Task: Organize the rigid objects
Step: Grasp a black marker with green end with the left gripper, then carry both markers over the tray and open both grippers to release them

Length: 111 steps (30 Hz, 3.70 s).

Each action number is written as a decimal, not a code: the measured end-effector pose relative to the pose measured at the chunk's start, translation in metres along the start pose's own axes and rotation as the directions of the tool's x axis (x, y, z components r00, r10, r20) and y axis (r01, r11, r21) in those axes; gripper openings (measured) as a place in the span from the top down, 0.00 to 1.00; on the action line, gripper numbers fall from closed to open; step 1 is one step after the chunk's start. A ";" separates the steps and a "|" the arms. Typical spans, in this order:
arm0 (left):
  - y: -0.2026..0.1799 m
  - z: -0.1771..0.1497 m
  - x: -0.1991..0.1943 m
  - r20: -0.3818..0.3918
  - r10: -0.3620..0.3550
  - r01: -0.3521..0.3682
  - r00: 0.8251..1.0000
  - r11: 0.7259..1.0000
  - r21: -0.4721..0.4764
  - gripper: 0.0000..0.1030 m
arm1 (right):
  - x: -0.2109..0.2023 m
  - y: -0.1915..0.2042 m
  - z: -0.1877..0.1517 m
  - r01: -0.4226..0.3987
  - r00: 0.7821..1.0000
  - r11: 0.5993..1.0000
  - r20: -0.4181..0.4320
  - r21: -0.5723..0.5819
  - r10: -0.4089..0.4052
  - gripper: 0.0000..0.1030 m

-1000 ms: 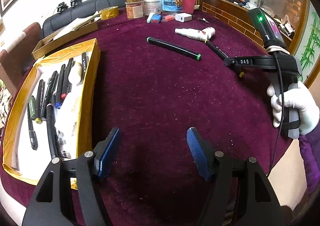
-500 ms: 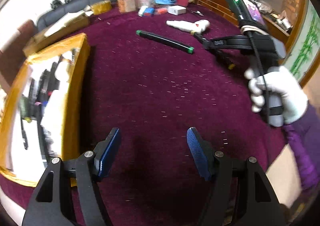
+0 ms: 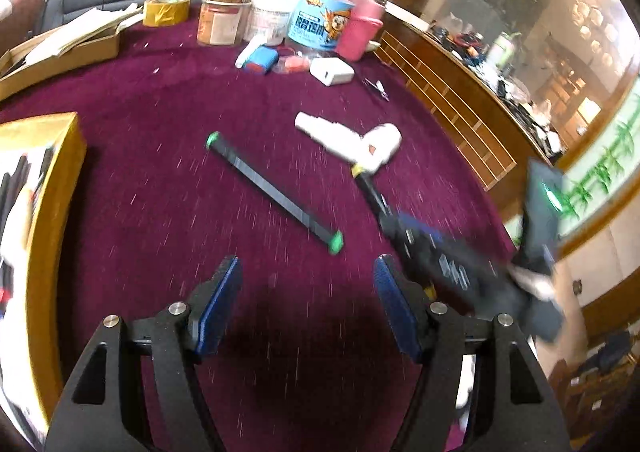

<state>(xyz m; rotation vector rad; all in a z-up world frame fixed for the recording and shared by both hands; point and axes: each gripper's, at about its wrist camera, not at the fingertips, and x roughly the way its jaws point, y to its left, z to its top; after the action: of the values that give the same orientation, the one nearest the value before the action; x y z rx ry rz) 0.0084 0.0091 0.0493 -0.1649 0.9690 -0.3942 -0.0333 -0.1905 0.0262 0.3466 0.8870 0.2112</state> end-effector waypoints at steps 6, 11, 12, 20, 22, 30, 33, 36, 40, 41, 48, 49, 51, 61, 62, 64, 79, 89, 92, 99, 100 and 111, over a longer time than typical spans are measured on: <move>-0.010 0.028 0.061 -0.014 0.156 -0.155 0.988 0.987 0.040 0.29 | 0.001 -0.005 0.001 -0.029 1.000 0.999 -0.001 0.018 0.029 0.85; -0.024 0.028 0.089 -0.004 0.260 -0.255 0.965 0.950 0.181 0.27 | 0.001 -0.010 0.002 -0.060 0.998 0.997 -0.002 0.040 0.060 0.85; -0.024 0.026 0.087 -0.005 0.252 -0.247 0.968 0.951 0.187 0.29 | 0.001 -0.011 0.002 -0.064 0.998 0.997 -0.002 0.043 0.064 0.85; 0.000 0.006 0.052 -0.047 0.217 -0.202 0.975 0.954 0.222 0.85 | 0.002 -0.011 0.002 -0.068 0.998 0.997 -0.005 0.041 0.068 0.85; -0.005 0.002 0.052 -0.041 0.227 -0.211 0.973 0.947 0.240 0.85 | 0.002 -0.010 0.002 -0.067 0.998 0.997 -0.006 0.039 0.067 0.85; -0.012 0.022 0.077 0.041 0.240 -0.243 0.970 0.942 0.230 0.40 | 0.002 -0.008 0.001 -0.059 0.998 0.998 -0.003 0.031 0.059 0.84; -0.010 0.021 0.072 0.031 0.199 -0.201 0.979 0.949 0.243 0.79 | 0.002 -0.008 0.001 -0.059 0.998 0.998 -0.003 0.031 0.059 0.84; -0.009 0.008 0.056 0.001 0.162 -0.156 0.987 0.949 0.274 0.89 | 0.002 -0.007 0.001 -0.055 0.998 0.998 -0.002 0.029 0.055 0.84; -0.002 -0.008 0.032 -0.004 0.107 -0.103 0.994 0.967 0.232 0.89 | 0.001 -0.006 0.001 -0.049 0.999 0.998 -0.001 0.027 0.049 0.84; 0.001 -0.012 0.022 0.002 0.084 -0.083 0.996 0.975 0.208 0.89 | 0.001 -0.006 0.001 -0.047 0.999 0.999 -0.001 0.027 0.047 0.84; 0.013 -0.046 -0.037 0.060 -0.040 0.033 0.997 0.993 0.114 0.89 | 0.002 -0.002 0.000 -0.023 1.000 1.000 -0.001 0.015 0.023 0.84; 0.016 -0.055 -0.049 0.075 -0.060 0.052 0.995 0.994 0.101 0.88 | 0.002 -0.001 0.000 -0.019 1.000 1.000 -0.002 0.012 0.019 0.84; 0.024 -0.063 -0.063 0.093 -0.078 0.071 0.993 0.994 0.080 0.88 | 0.002 0.000 0.000 -0.013 1.000 1.000 -0.006 0.005 0.013 0.84; 0.116 -0.102 -0.149 0.243 0.024 0.004 0.970 0.994 -0.113 0.88 | 0.006 0.037 -0.006 0.196 0.979 0.968 -0.023 -0.155 -0.202 0.87; 0.130 -0.107 -0.156 0.256 0.048 -0.011 0.965 0.990 -0.143 0.88 | 0.005 0.038 -0.007 0.193 0.980 0.970 -0.026 -0.150 -0.199 0.87; 0.150 -0.114 -0.166 0.269 0.084 -0.032 0.960 0.981 -0.193 0.88 | 0.004 0.039 -0.009 0.175 0.983 0.976 -0.037 -0.131 -0.181 0.87; 0.256 -0.122 -0.168 0.182 0.339 -0.244 0.923 0.882 -0.402 0.88 | -0.019 0.133 -0.020 -0.067 0.996 0.980 -0.069 -0.188 0.055 0.87; 0.269 -0.125 -0.165 0.163 0.335 -0.241 0.928 0.873 -0.425 0.73 | -0.003 0.212 -0.038 -0.282 0.949 0.940 -0.197 -0.192 0.245 0.87; 0.265 -0.131 -0.178 0.215 0.313 -0.195 0.925 0.878 -0.437 0.64 | 0.006 0.235 -0.048 -0.355 0.917 0.919 -0.257 -0.173 0.306 0.87; 0.263 -0.147 -0.214 0.304 0.338 -0.166 0.891 0.864 -0.474 0.44 | 0.030 0.295 -0.086 -0.485 0.822 0.864 -0.407 -0.134 0.398 0.87; 0.263 -0.148 -0.217 0.311 0.343 -0.166 0.886 0.862 -0.478 0.44 | 0.033 0.301 -0.091 -0.495 0.811 0.859 -0.424 -0.129 0.404 0.87; 0.279 -0.161 -0.228 0.326 0.342 -0.141 0.881 0.849 -0.509 0.42 | 0.075 0.358 -0.132 -0.465 0.789 0.866 -0.529 -0.181 0.313 0.87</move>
<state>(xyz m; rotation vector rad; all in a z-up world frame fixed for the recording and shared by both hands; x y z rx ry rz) -0.1686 0.3615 0.0480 -0.5413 0.6412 0.1291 -0.1045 0.1920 0.0321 0.1862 1.2540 0.8513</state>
